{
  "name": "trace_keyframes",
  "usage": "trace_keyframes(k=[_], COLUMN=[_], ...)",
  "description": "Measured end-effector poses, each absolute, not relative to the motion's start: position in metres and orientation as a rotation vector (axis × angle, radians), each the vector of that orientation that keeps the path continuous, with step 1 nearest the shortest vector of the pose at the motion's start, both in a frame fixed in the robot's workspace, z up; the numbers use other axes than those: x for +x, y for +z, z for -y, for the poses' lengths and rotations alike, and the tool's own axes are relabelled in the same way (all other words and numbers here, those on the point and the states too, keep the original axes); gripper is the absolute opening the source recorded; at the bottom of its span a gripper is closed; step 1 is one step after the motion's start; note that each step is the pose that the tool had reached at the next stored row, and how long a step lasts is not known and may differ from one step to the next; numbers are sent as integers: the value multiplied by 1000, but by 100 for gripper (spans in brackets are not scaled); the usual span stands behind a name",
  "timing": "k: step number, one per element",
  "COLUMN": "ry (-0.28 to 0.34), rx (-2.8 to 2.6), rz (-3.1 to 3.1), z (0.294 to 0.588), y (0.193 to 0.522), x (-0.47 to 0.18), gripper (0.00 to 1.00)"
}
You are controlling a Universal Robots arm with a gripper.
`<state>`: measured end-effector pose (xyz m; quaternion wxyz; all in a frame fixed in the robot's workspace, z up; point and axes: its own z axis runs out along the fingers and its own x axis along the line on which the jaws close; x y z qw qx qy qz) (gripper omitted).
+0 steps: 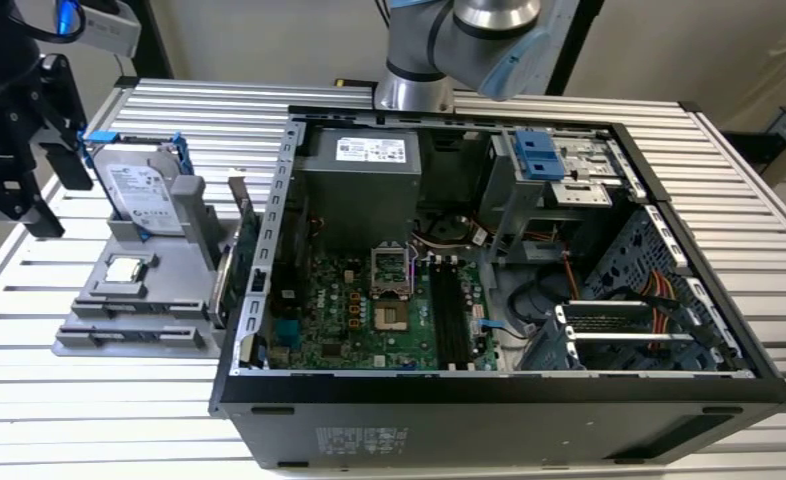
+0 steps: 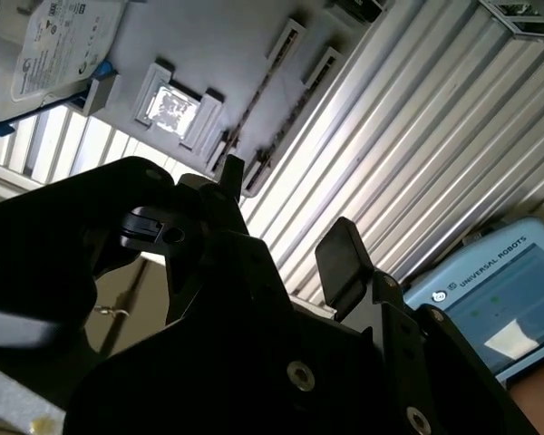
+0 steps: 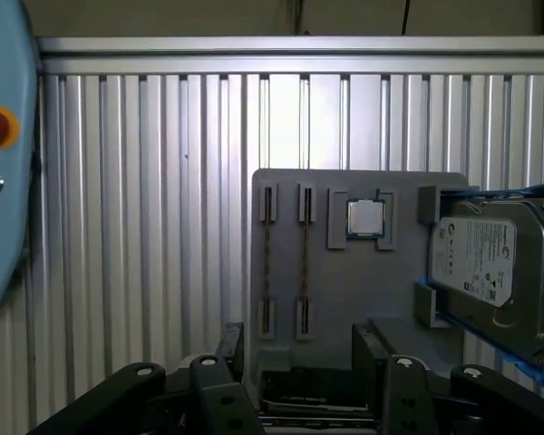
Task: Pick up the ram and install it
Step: 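Pick up the ram and move it above insertion slot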
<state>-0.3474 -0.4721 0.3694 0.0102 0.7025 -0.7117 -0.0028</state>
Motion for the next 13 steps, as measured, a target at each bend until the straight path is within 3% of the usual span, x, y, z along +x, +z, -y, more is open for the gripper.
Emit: trace_keyframes(k=[13], ry=[-7], rx=[2187], rz=[2225], z=[470], y=[364], x=[-347], gripper=[100])
